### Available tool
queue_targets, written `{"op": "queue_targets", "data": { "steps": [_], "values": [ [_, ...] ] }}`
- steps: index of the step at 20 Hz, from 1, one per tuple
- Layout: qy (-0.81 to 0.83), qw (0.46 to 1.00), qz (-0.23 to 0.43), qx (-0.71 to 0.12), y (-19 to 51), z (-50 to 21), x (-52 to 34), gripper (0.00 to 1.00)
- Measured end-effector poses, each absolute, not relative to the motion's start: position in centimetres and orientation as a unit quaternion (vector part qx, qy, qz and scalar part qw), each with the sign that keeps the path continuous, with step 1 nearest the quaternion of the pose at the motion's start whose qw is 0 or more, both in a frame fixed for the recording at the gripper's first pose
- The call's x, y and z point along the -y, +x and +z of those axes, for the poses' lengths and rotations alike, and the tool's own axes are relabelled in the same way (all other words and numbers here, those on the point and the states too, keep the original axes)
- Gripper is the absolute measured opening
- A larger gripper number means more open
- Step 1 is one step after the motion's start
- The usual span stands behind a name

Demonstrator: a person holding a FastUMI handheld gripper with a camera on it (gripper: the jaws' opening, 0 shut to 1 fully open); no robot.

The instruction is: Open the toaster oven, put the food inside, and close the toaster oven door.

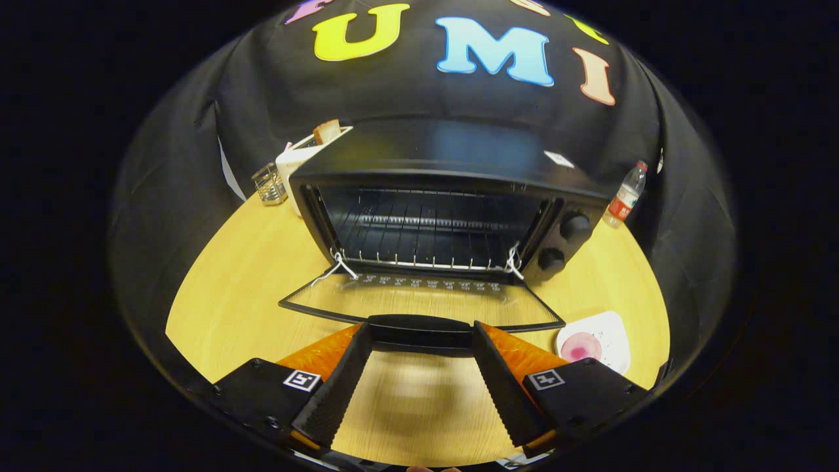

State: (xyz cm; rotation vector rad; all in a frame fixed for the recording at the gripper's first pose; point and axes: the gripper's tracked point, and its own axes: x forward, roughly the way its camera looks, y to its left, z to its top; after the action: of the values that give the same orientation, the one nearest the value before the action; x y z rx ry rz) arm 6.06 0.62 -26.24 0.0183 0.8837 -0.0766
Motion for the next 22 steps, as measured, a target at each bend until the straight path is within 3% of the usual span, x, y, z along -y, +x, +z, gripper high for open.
{"op": "queue_targets", "data": {
  "steps": [6,15,22],
  "values": [
    [0.042,0.869,-0.039,-0.491,4.4,-30.8,1.2,0.99],
    [0.049,0.885,0.024,-0.463,3.7,-30.1,0.7,0.99],
    [0.025,0.898,-0.007,-0.439,3.1,-28.4,4.6,0.99]
  ]
}}
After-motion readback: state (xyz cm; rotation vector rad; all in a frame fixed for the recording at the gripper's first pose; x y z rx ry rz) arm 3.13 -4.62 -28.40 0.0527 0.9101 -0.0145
